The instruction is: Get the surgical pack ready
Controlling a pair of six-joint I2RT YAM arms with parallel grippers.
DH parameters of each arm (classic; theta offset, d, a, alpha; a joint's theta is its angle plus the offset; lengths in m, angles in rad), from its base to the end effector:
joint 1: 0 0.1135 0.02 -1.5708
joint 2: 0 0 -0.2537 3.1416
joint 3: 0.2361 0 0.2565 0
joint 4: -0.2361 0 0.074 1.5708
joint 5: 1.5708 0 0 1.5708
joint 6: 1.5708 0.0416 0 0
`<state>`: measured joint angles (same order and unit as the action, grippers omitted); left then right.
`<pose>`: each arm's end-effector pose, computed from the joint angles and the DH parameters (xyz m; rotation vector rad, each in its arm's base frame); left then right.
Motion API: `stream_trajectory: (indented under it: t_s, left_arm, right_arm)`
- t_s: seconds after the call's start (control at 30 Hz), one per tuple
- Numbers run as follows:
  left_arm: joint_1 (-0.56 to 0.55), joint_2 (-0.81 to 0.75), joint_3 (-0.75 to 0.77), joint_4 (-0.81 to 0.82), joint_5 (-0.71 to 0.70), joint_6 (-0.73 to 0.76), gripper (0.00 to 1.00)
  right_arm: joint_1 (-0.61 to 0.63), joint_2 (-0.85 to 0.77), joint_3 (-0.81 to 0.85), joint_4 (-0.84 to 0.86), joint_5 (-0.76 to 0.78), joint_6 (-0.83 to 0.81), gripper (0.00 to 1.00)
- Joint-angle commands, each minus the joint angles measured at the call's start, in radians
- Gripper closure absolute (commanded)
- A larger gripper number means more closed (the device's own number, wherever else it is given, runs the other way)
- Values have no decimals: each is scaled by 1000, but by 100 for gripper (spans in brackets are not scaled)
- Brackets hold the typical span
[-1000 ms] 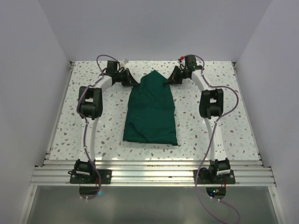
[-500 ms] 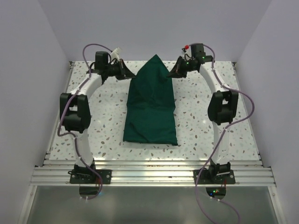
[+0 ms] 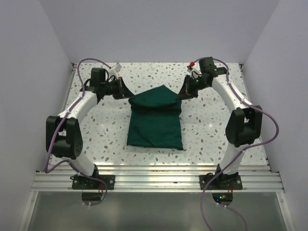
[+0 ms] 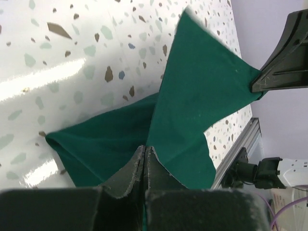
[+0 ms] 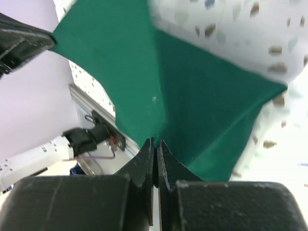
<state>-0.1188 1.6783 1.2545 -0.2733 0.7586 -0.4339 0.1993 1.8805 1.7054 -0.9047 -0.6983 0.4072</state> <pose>0.3730 -0.0733 0.2510 0.0606 2.2871 -1.1491 0.3900 0.1061 0.2774 0.0348 2.6761 1.1254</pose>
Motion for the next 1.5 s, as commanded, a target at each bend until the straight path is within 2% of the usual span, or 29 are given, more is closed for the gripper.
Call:
stream_trajectory:
  t_s: [0.0,0.3,0.53,0.77,0.97,1.07,1.13,1.2,1.23,1.27,1.33,1.4,1.47]
  left_arm:
    - [7,-101,-62,-24,-15,38,100]
    - [7,-241,-245,-67,-42,52,100]
    - [7,-301,-378,-89,-62,55,100]
    - [7,-321,-461,-101,-58,40,100]
    - [5,-301,-494,-135,-54,58,100]
    - [4,-273,-500,-164,-56,81,99]
    - [4,-264,-506,-179,-58,96,95]
    - [4,-276,-514,-182,-53,101,88]
    - [4,-285,-514,-185,-44,106,79]
    - [4,-296,-514,-185,-38,110,74]
    - [4,-339,-507,-196,-28,121,62]
    - [4,-382,-483,-208,-62,119,58]
    - [7,-413,-448,-224,-112,101,58]
  right_arm:
    - [0,-127,-56,-88,-3,-64,100]
    - [37,-248,-370,-54,-9,-74,100]
    - [133,-253,-473,-43,8,-80,100]
    - [140,-271,-618,-31,32,-107,99]
    - [140,-224,-693,3,54,-96,96]
    - [140,-199,-698,-16,92,-102,92]
    - [141,-195,-693,-31,103,-100,88]
    - [141,-205,-676,-45,132,-99,78]
    - [140,-230,-667,-62,144,-90,73]
    - [140,-245,-650,-66,170,-84,63]
    - [141,-299,-630,-91,195,-59,52]
    - [140,-336,-596,-108,241,-38,42]
    - [131,-383,-570,-128,290,-5,37]
